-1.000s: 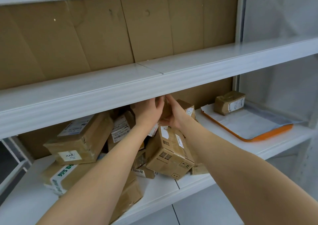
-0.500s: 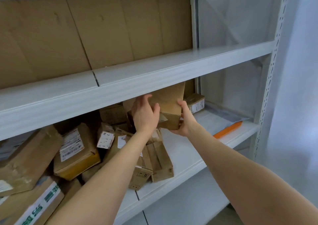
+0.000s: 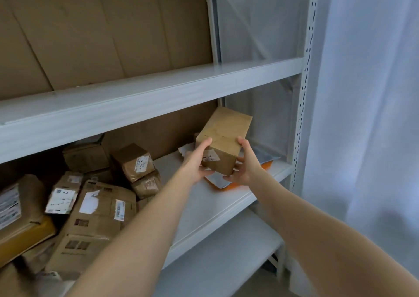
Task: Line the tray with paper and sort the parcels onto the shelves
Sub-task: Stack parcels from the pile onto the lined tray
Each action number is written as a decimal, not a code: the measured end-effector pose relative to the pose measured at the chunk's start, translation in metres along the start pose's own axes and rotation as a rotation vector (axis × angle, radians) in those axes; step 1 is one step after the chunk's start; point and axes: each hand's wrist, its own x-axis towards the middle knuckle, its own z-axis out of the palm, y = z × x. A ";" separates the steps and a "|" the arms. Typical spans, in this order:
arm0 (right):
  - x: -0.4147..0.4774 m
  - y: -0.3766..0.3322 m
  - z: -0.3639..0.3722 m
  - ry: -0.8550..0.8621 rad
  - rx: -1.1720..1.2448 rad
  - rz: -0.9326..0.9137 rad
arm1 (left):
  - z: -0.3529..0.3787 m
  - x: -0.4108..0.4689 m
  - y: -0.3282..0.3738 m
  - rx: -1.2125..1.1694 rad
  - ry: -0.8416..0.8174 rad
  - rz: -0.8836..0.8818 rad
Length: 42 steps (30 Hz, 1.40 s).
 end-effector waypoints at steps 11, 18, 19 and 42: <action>0.053 -0.055 -0.037 0.033 -0.097 -0.101 | 0.026 0.086 0.016 0.402 0.148 0.228; 0.103 -0.091 -0.042 -0.010 -0.161 -0.104 | 0.048 0.145 0.001 1.174 0.086 0.889; 0.111 -0.095 -0.041 0.002 -0.165 -0.100 | 0.052 0.153 0.000 1.203 0.083 0.921; 0.199 -0.092 -0.061 0.185 -0.144 0.044 | 0.038 0.246 -0.019 0.954 0.020 0.361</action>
